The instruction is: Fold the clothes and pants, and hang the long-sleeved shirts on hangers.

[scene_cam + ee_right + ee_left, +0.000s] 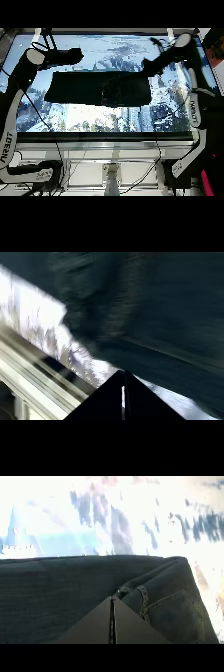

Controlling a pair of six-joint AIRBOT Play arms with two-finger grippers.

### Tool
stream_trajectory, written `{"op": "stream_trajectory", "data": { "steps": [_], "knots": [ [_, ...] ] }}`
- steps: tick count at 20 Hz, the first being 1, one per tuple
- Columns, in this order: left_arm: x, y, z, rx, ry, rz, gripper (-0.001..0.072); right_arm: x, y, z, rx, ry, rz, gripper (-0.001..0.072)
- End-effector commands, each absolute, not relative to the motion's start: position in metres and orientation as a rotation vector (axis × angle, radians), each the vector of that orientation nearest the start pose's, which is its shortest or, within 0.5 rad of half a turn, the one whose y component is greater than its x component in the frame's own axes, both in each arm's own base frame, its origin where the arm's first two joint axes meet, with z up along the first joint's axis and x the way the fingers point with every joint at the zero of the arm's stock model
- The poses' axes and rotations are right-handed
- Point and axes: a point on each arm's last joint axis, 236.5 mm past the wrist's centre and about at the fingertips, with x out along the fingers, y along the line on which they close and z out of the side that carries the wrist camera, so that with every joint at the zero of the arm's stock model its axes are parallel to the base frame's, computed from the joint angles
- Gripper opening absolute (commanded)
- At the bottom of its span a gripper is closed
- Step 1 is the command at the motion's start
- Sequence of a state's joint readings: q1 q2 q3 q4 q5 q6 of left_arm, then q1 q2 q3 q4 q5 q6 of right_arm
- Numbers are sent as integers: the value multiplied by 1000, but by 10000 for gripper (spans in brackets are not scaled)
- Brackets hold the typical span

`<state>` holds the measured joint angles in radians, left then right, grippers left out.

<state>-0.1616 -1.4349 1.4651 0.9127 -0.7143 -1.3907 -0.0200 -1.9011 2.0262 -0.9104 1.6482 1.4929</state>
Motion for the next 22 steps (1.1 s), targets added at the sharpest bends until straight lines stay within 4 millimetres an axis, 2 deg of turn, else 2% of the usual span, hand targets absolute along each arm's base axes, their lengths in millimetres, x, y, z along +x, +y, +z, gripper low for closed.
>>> {"op": "stream_trajectory", "data": {
  "steps": [1, 2, 4, 5, 9, 12, 15, 17, 18, 19, 20, 22],
  "knots": [
    [509, -183, 157, -364, 675, -482, 9, 481, 54, 55, 755, 1354, 608, 35],
    [508, -184, 160, -362, 670, -486, 9, 479, 40, 42, 843, 1353, 588, 110],
    [506, -186, 163, -361, 665, -491, 19, 468, 26, 3, 974, 1398, 514, 599],
    [505, -189, 163, -363, 665, -496, 24, 462, 26, -15, 1018, 1427, 488, 669],
    [503, -194, 163, -363, 668, -507, 23, 446, 31, -65, 1037, 1535, 455, 669],
    [502, -197, 164, -362, 668, -512, 24, 444, 46, -86, 1037, 1583, 461, 670],
    [501, -199, 164, -361, 669, -516, 23, 440, 74, -100, 984, 1632, 493, 670],
    [501, -200, 163, -360, 670, -518, 24, 435, 88, -107, 926, 1664, 498, 663],
    [500, -202, 163, -358, 671, -521, 23, 433, 95, -106, 917, 1676, 512, 637],
    [499, -204, 163, -358, 672, -524, 21, 429, 101, -102, 919, 1692, 539, 383],
    [498, -206, 163, -356, 676, -529, 16, 425, 107, -94, 939, 1703, 573, 26],
    [490, -215, 157, -341, 707, -554, 8, 428, 108, -77, 946, 1672, 596, 32]
  ]
}}
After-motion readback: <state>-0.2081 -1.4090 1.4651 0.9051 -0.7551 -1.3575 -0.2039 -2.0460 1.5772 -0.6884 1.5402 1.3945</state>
